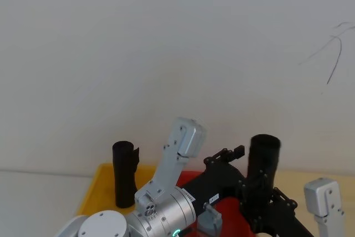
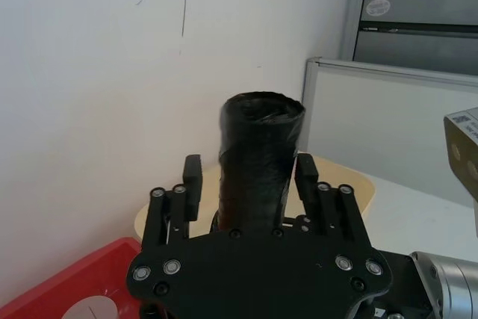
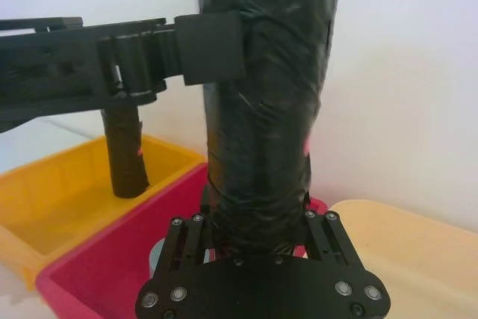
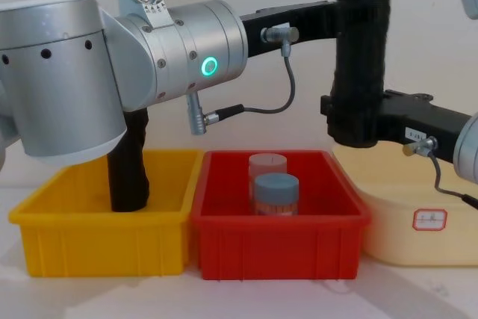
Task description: Pick up the garbage bag with the one hand and transfer it to the other hand.
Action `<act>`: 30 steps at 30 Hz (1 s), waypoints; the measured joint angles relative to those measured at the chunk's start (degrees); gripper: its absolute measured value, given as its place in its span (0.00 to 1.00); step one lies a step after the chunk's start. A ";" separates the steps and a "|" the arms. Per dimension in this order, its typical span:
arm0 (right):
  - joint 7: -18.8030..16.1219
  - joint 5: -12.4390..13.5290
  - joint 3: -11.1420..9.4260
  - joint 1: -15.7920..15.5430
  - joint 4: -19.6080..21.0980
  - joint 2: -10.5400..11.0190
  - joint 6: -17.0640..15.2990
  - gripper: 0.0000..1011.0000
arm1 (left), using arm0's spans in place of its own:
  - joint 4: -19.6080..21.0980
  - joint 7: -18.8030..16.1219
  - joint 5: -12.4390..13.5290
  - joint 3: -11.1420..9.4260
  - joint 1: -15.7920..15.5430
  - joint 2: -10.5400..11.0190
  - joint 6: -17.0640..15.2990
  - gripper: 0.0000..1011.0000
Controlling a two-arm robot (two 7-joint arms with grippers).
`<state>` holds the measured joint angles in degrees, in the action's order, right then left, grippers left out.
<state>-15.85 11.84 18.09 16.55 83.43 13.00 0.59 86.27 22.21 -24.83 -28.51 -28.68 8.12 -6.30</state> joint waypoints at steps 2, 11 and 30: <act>-0.03 0.04 -0.08 -0.01 0.00 -0.06 0.00 0.54 | 0.00 -0.01 -0.01 0.00 0.00 0.01 0.00 0.77; 0.04 0.58 -1.07 -0.22 0.03 -0.55 0.02 0.54 | 0.00 -0.02 -0.02 0.00 0.00 0.03 0.00 0.99; 6.72 -0.69 -5.08 2.86 -4.03 -3.15 -1.88 0.54 | -0.01 -0.01 -0.02 0.00 0.00 0.03 0.01 0.99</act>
<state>-9.13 11.15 13.01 19.41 79.40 9.85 -1.29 86.26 22.20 -24.84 -28.52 -28.69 8.14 -6.29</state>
